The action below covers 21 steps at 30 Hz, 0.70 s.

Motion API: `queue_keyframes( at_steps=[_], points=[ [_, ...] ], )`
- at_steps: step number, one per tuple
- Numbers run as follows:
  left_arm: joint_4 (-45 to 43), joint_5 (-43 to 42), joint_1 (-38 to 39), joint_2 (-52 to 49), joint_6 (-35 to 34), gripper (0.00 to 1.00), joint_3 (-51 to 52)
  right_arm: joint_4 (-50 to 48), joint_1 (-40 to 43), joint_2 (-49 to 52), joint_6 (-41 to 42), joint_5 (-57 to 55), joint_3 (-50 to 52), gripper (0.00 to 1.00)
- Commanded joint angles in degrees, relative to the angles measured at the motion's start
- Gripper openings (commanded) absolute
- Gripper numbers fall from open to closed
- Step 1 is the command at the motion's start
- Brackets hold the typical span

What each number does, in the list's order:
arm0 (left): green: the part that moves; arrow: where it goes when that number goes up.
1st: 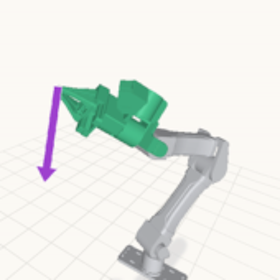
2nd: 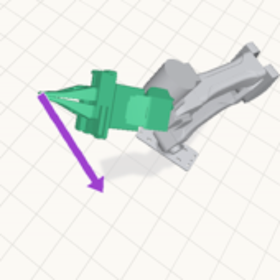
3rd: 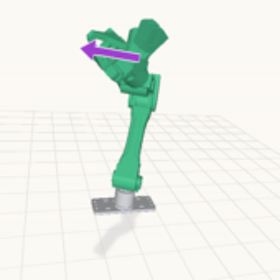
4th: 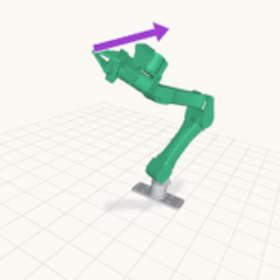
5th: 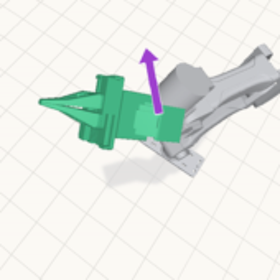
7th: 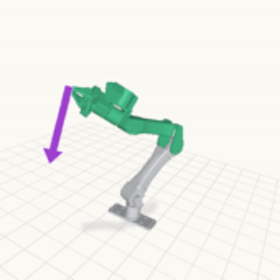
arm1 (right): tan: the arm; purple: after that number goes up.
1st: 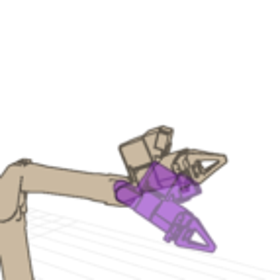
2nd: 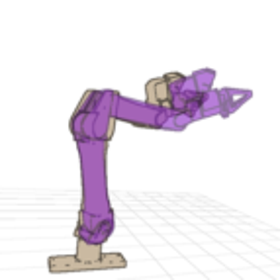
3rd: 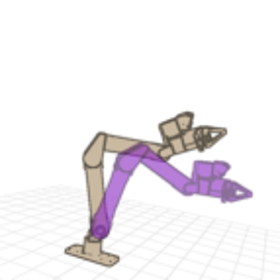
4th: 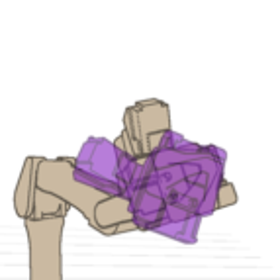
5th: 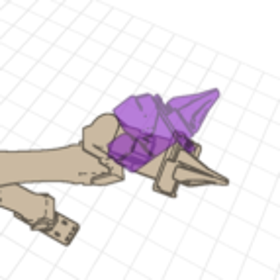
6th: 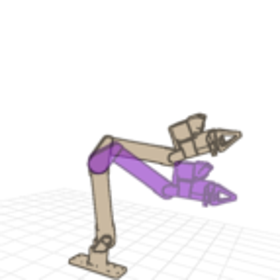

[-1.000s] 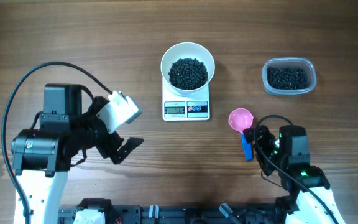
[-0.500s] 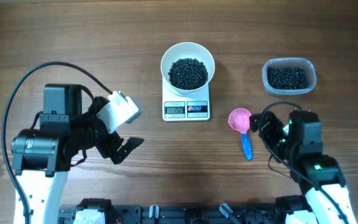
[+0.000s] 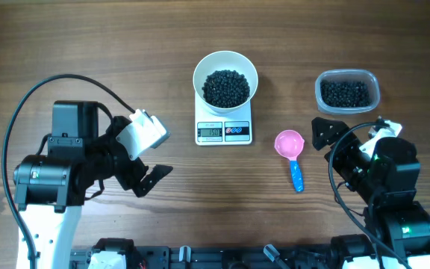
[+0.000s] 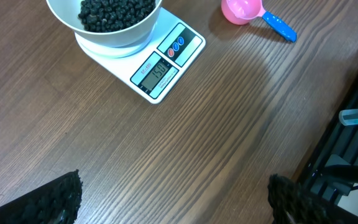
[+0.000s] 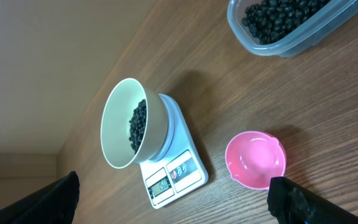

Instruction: Scoop item into bowl and weigh 150g on scale

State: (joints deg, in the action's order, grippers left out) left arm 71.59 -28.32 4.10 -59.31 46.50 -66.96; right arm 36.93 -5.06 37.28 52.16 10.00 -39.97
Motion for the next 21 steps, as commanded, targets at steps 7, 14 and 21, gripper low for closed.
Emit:
queue_keyframes(
  at_steps=[7,14,21],
  points=[
    [-0.2,-0.07,0.24,0.04,1.29,1.0,-0.92,0.79,0.13,0.7,2.03,0.37,-0.92,1.0],
    [-0.17,-0.07,0.24,0.04,1.29,1.0,-0.94,0.59,0.13,0.7,1.79,0.31,-0.92,1.0],
    [-0.2,-0.07,0.24,0.04,1.29,1.0,-0.94,-3.26,0.15,-2.56,-7.76,0.11,-0.92,1.0]
  ],
)
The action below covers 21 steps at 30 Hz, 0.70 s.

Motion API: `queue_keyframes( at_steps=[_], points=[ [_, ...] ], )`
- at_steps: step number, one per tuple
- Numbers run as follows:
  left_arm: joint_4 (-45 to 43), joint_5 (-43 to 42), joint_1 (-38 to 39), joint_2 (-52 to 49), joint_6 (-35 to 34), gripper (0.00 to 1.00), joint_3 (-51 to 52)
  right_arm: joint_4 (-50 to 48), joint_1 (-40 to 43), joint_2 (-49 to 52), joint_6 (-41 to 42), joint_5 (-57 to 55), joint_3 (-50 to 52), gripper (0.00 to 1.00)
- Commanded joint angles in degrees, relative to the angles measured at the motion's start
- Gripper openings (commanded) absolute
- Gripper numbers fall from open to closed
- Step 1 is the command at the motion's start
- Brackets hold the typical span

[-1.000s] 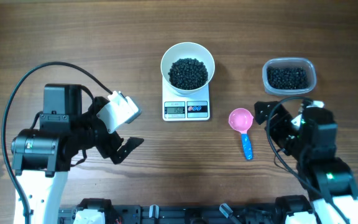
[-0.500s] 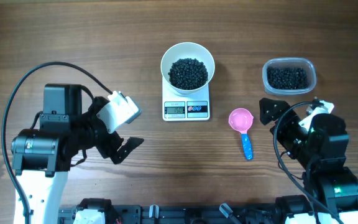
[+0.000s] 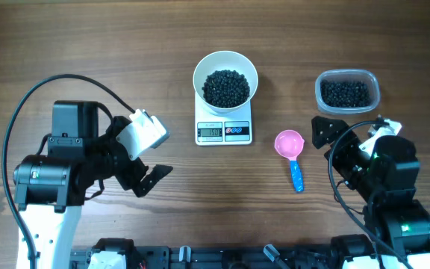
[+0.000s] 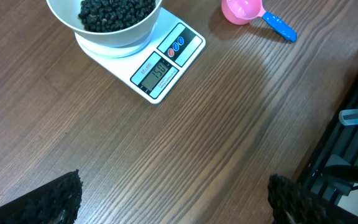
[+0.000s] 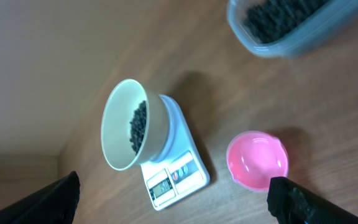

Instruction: Scoop item into bowl and weigh 150g on scale

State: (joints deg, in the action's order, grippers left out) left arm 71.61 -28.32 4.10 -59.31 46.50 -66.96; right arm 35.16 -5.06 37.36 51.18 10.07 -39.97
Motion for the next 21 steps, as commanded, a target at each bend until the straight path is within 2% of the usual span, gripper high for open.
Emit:
queue_keyframes(
  at_steps=[1,13,16,21],
  points=[
    [-0.22,-0.07,0.24,0.04,1.29,1.0,-0.94,-1.57,0.13,-3.32,-7.69,-0.28,-0.92,1.0],
    [-0.2,-0.07,0.24,0.04,1.29,1.0,-0.94,1.79,0.15,-18.12,-22.45,-5.64,-0.81,1.0],
    [-0.2,-0.07,0.24,0.04,1.29,1.0,-0.94,1.99,0.15,-21.09,-31.32,-5.86,-0.81,1.0],
    [-0.2,-0.07,0.24,0.04,1.29,1.0,-0.94,1.97,0.15,-23.82,-40.89,-5.88,-0.81,1.0]
  ],
)
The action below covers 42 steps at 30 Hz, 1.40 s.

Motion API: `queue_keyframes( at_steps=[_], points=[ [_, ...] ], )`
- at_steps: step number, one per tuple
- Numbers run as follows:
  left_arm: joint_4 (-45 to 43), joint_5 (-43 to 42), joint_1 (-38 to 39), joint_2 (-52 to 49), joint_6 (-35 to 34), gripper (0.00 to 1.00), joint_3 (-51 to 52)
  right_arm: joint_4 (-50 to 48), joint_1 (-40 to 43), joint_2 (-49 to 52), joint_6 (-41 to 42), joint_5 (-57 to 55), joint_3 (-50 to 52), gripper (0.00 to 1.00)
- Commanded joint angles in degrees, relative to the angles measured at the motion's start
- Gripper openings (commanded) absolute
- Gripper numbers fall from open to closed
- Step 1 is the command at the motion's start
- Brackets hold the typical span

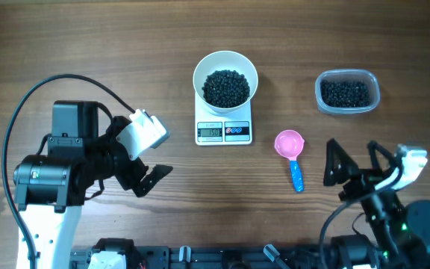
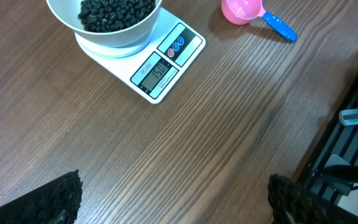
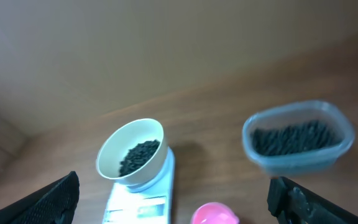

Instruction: Scoop item into bowl and weigh 150g on scale

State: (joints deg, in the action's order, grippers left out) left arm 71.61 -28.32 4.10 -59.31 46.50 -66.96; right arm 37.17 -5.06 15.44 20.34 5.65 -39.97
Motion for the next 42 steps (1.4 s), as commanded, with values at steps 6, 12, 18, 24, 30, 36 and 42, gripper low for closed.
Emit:
queue_keyframes(
  at_steps=[6,12,18,24,30,36,42],
  points=[
    [-0.22,-0.07,0.24,0.04,1.29,1.0,-0.94,-0.11,0.44,-4.13,-10.29,-5.75,0.85,1.0],
    [-0.22,-0.07,0.24,0.04,1.29,1.0,-0.94,-0.9,2.73,-8.87,-10.23,-5.84,4.39,1.0],
    [-0.22,-0.07,0.24,0.04,1.29,1.0,-0.94,-2.86,6.69,-11.96,-10.27,-5.68,5.81,1.0],
    [-0.22,-0.07,0.24,0.04,1.29,1.0,-0.94,-4.66,8.31,-13.79,-10.29,-5.66,7.91,1.0],
    [-0.22,-0.07,0.24,0.04,1.29,1.0,-0.94,-8.31,8.31,-15.23,-10.27,-5.62,11.26,1.0],
    [-0.22,-0.07,0.24,0.04,1.29,1.0,-0.94,-13.57,8.31,-15.23,-14.58,-2.08,15.69,1.0],
    [-0.22,-0.07,0.24,0.04,1.29,1.0,-0.94,-15.54,8.31,-15.23,-20.26,0.85,17.16,1.0]
  ],
)
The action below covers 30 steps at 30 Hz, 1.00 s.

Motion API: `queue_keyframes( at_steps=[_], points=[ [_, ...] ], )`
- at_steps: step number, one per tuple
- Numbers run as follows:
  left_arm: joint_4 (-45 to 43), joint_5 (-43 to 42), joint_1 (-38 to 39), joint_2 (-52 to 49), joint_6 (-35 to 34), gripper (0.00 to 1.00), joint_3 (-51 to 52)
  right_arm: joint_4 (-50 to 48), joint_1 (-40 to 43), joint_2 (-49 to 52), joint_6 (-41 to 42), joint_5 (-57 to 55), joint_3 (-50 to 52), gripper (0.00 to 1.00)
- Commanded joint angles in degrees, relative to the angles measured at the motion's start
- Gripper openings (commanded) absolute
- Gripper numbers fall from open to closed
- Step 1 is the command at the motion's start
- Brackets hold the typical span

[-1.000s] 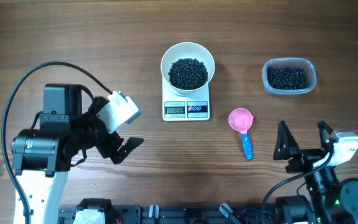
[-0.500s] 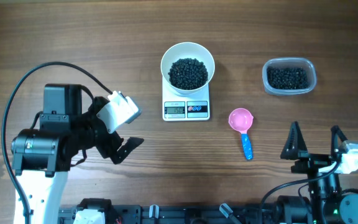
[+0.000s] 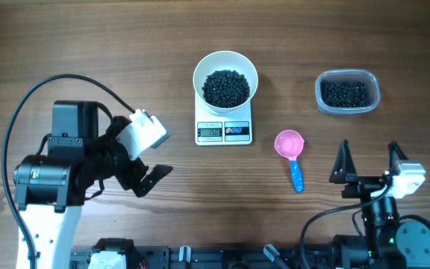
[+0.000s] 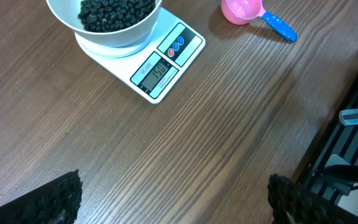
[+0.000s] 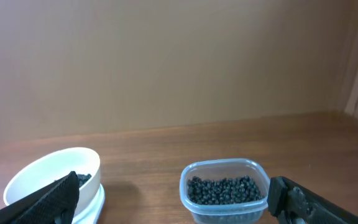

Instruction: Scoop item into bowl and weigh 150g on scale

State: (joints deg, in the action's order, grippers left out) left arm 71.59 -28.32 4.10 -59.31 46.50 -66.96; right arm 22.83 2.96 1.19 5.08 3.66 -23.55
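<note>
A white bowl (image 3: 225, 78) of black beans stands on the white scale (image 3: 224, 131), whose display seems to read 150 in the left wrist view. The pink scoop (image 3: 290, 143) with a blue handle lies on the table right of the scale, with nothing holding it. A clear tub (image 3: 347, 92) of beans sits at the far right. My left gripper (image 3: 136, 179) hovers open at the near left, well away from the scale (image 4: 160, 68). My right gripper (image 3: 368, 161) is open at the near right edge and held level, facing the tub (image 5: 225, 190) and bowl (image 5: 51, 177).
The brown wooden table (image 3: 88, 45) carries only these things. A plain tan wall (image 5: 166, 56) rises behind its far edge. Dark arm bases and frame rails (image 3: 200, 254) run along the near edge.
My right arm has drawn further back to the near edge, and its wrist now looks level across the table. The left arm, bowl, scale and scoop are unchanged.
My right gripper first stood open beside the scoop, below the tub and looking down at it. It was then back toward the near edge and tilted up, and now sits low and level. The scoop lay untouched and the left arm held still throughout.
</note>
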Motion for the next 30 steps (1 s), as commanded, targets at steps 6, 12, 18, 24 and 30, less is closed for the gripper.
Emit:
queue_keyframes(
  at_steps=[6,12,18,24,30],
  points=[
    [-0.2,-0.07,0.24,0.04,1.29,1.0,-0.94,-1.25,0.28,-0.98,-5.09,2.82,0.81,1.0],
    [-0.2,-0.07,0.24,0.04,1.29,1.0,-0.94,-4.15,0.28,-0.98,-5.05,2.84,3.3,1.0],
    [-0.2,-0.09,0.24,0.04,1.29,1.0,-0.94,-11.21,0.26,-0.98,-4.94,5.11,9.2,1.0],
    [-0.2,-0.07,0.24,0.04,1.29,1.0,-0.94,-14.4,0.28,-0.98,-4.94,5.62,11.89,1.0],
    [-0.2,-0.07,0.24,0.04,1.29,1.0,-0.94,-14.51,0.28,-0.98,-4.92,5.64,12.0,1.0]
  ],
)
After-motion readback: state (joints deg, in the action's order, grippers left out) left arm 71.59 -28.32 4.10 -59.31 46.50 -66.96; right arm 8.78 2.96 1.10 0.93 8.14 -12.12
